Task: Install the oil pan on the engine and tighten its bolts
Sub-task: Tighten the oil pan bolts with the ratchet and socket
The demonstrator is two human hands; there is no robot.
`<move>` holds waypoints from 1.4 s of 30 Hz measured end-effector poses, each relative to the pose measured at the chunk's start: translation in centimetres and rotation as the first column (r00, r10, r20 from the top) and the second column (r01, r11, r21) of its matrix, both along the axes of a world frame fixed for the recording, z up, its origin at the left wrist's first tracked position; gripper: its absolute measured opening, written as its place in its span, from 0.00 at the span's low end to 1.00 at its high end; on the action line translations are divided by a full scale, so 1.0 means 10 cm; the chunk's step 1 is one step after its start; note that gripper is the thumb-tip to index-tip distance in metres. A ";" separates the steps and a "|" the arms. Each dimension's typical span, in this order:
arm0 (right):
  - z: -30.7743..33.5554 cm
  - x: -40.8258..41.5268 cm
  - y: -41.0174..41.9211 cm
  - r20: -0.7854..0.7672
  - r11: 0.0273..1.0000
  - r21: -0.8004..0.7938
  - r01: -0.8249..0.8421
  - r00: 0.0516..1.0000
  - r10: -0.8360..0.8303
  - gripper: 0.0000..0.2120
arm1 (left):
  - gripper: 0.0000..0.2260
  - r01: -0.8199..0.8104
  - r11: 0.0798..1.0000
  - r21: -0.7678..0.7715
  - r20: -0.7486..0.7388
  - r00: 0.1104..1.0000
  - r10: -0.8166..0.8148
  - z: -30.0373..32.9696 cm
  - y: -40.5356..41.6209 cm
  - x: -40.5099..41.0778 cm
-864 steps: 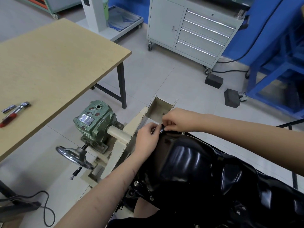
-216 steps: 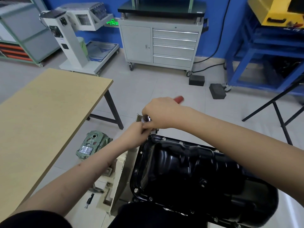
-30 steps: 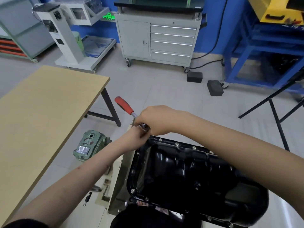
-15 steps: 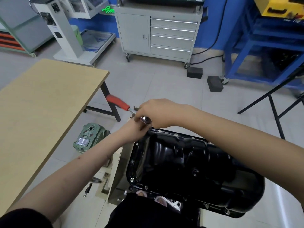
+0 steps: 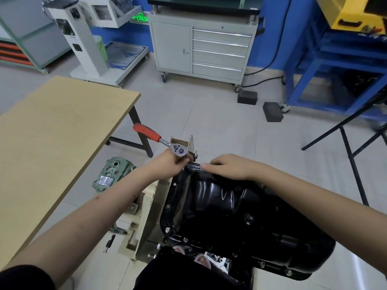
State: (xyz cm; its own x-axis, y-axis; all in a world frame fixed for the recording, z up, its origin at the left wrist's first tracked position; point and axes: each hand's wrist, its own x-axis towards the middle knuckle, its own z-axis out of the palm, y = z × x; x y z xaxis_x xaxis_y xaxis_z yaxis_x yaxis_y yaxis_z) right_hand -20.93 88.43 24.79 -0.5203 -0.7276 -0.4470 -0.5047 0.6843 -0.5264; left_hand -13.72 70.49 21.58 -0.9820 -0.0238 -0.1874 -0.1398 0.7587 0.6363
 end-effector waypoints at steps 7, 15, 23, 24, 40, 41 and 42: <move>0.35 -0.05 -0.59 -0.282 0.868 -0.244 -0.432 0.888 0.363 0.20 | 0.14 0.126 0.986 -0.106 0.132 0.985 -0.111 0.09 0.00 -0.05; 0.40 -0.01 -0.60 -0.593 0.967 0.012 -0.253 0.777 0.211 0.24 | 0.11 -0.026 0.998 0.065 0.048 0.999 0.023 0.08 0.02 0.01; 0.53 0.06 -0.55 -0.525 0.960 0.036 -0.278 0.812 0.255 0.12 | 0.14 -0.045 0.999 -0.014 0.042 0.998 0.045 0.06 0.06 -0.02; 0.56 0.06 -0.54 -0.496 0.949 0.043 -0.312 0.818 0.292 0.11 | 0.14 -0.020 1.000 -0.013 0.032 0.999 0.020 0.06 0.08 -0.03; 0.51 0.08 -0.60 -0.592 0.967 0.080 -0.243 0.768 0.242 0.13 | 0.13 -0.092 0.995 0.032 0.036 0.995 0.090 0.08 0.08 -0.03; 0.52 0.08 -0.60 -0.566 0.960 0.078 -0.269 0.781 0.265 0.11 | 0.13 -0.065 0.997 0.033 0.028 0.998 0.064 0.07 0.08 -0.04; 0.54 0.06 -0.59 -0.527 0.949 0.075 -0.305 0.796 0.297 0.10 | 0.14 -0.033 0.999 0.037 0.015 0.999 0.032 0.08 0.09 -0.05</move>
State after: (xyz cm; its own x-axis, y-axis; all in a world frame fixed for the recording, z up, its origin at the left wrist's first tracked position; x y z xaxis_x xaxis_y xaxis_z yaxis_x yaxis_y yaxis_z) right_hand -20.28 82.50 30.17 -0.4256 -0.8909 -0.1587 -0.8857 0.4460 -0.1287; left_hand -14.20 71.38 22.37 -0.9780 -0.0485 -0.2031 -0.1736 0.7294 0.6616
